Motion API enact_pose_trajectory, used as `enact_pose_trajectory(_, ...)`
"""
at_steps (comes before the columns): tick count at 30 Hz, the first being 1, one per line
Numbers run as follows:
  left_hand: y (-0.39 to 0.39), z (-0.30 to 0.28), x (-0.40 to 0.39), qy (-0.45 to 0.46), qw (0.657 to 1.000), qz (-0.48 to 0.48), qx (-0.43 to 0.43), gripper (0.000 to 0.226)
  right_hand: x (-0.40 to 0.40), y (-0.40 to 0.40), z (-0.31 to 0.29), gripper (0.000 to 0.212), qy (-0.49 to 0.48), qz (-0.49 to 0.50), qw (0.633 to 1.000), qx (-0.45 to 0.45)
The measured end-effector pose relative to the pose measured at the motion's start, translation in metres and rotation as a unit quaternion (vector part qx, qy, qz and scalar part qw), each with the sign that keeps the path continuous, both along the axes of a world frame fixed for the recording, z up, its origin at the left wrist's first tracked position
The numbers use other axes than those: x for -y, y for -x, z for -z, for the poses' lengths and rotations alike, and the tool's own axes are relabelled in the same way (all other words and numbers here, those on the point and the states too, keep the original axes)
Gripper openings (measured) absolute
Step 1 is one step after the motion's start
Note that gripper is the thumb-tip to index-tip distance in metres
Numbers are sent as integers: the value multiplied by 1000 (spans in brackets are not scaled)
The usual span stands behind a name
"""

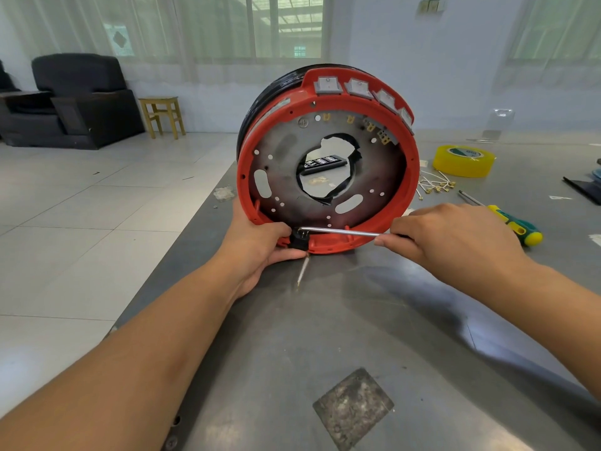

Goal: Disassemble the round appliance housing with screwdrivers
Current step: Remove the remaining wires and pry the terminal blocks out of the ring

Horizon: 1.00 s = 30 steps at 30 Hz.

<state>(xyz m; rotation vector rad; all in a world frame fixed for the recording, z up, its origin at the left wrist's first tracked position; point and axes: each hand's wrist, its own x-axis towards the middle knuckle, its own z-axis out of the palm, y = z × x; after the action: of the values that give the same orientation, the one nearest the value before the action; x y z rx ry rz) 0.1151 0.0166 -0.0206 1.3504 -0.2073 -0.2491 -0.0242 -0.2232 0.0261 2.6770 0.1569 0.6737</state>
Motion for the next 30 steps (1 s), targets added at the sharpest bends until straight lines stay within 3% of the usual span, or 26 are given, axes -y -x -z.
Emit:
enact_pose_trajectory(5, -2, 1, 0, 3, 1000, -9, -13, 62, 3, -2, 7, 61, -1, -14, 1000, 22)
enact_pose_trajectory(9, -3, 1, 0, 4, 1000, -12, -14, 61, 4, -4, 12, 45, -44, -19, 997, 55)
enact_pose_trajectory(14, -1, 0, 0, 11, 1000, -22, -13, 61, 14, -6, 21, 46, -110, -54, 989, 88)
enact_pose_trajectory(20, 0, -2, 0, 37, 999, -32, -17, 58, 31, -6, 26, 49, -104, -85, 991, 15)
enact_pose_trajectory(30, 1, -7, -5, 101, 992, -42, -57, 46, 52, -10, 30, 43, -110, -38, 992, -57)
